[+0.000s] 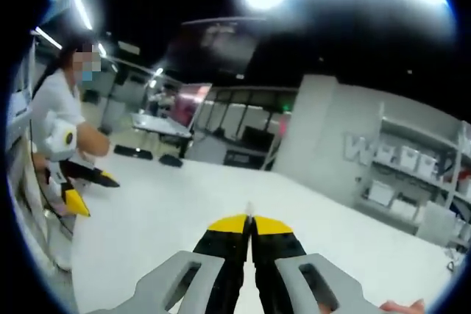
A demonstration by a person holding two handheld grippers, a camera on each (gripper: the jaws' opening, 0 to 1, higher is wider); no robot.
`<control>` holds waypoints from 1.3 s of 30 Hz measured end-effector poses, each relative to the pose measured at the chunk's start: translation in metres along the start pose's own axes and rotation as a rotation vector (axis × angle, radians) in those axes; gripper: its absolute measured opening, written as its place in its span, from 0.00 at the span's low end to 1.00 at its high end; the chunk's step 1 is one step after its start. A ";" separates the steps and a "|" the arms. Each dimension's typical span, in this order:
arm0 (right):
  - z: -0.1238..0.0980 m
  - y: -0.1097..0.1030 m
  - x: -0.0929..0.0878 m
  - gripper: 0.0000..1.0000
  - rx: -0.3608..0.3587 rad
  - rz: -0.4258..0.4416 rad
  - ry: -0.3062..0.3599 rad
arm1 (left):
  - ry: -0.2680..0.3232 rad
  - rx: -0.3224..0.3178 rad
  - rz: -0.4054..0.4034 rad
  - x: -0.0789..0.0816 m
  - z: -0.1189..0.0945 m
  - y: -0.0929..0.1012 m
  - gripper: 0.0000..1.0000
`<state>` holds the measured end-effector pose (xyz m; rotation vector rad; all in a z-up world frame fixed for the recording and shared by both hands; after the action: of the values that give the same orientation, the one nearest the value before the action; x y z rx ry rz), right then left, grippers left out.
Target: Open the resealable bag by pulling the two sides of the seal apart until the entire bag opening is separated and visibly accessible.
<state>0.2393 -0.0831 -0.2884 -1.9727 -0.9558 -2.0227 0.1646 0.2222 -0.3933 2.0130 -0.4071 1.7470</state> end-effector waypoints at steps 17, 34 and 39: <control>-0.012 -0.014 -0.007 0.00 0.035 0.033 -0.012 | -0.008 -0.012 0.004 -0.002 0.002 0.004 0.82; -0.019 -0.029 -0.019 0.00 0.099 0.084 -0.040 | -0.017 -0.011 -0.001 -0.005 0.002 0.003 0.82; -0.024 -0.041 -0.020 0.00 0.157 0.102 -0.054 | -0.016 -0.006 -0.002 -0.005 0.002 0.003 0.82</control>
<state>0.2000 -0.0698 -0.3191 -1.9588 -0.9720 -1.7921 0.1638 0.2185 -0.3981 2.0240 -0.4147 1.7273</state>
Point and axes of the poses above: the point that each gripper's makers call its tool centre point, and the gripper's own axes: z roughly forward along the fingers, y roughly to its right, x roughly out of its top, the point moved 9 cm from there along -z, roughly backward along the fingers, and after that the axes turned 1 degree about -y, right-handed, at the moved point
